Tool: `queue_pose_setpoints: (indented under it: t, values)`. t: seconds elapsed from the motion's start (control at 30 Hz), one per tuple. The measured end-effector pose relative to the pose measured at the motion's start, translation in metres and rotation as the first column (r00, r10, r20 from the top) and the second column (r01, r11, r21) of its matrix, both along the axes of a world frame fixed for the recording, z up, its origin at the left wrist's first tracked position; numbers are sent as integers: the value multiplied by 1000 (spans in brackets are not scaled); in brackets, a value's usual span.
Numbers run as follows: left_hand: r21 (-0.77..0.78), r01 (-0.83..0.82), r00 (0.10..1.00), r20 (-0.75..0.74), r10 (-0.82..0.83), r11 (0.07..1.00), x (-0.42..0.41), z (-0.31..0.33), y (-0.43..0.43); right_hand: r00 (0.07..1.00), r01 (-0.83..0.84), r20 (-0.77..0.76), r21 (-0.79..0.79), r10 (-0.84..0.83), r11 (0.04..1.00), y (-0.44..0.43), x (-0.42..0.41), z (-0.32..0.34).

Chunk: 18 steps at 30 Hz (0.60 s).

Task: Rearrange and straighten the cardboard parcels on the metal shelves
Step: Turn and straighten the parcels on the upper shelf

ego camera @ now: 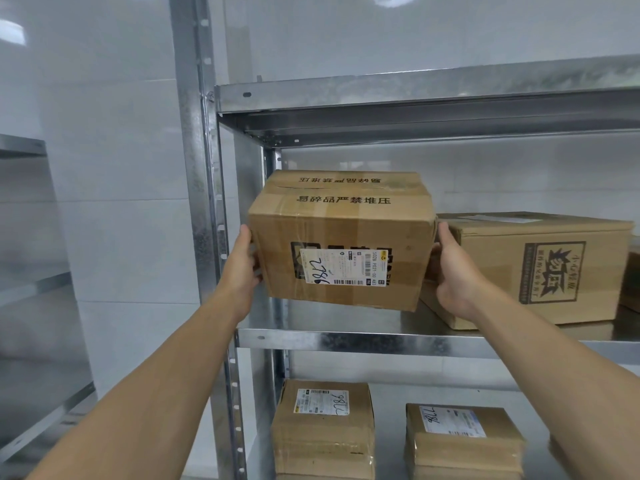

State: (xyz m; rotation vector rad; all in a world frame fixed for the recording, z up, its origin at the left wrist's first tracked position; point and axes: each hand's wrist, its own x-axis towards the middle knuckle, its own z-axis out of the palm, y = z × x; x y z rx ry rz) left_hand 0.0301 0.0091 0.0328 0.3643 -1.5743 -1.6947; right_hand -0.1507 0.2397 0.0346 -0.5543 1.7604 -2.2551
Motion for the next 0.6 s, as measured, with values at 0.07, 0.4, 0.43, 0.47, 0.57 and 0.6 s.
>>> queue_pose_setpoints:
  t: [0.07, 0.4, 0.43, 0.47, 0.57, 0.6]
  values:
    - [-7, 1, 1000, -19, -1, 1000, 1, 2, 0, 1000, -16, -7, 7, 16, 1000, 0, -3, 0]
    - [41, 126, 990, -61, -123, 991, 2, 2, -7, 988, -131, -79, -3, 130, 991, 5, 1, 3]
    - [38, 141, 989, -54, -139, 989, 2, 1, -7, 988, -129, -89, 4, 129, 992, 5, 2, 4]
    - [40, 153, 987, -48, -151, 987, 3, 0, -7, 987, -129, -99, 18, 130, 992, 6, 3, 4]
    - [66, 170, 984, -58, -166, 983, 4, -2, -9, 988, -110, -101, 58, 115, 992, 4, 3, 0]
    - [81, 163, 985, -71, -157, 983, 3, -3, -9, 989, -100, -100, 65, 106, 993, 3, 3, -1]
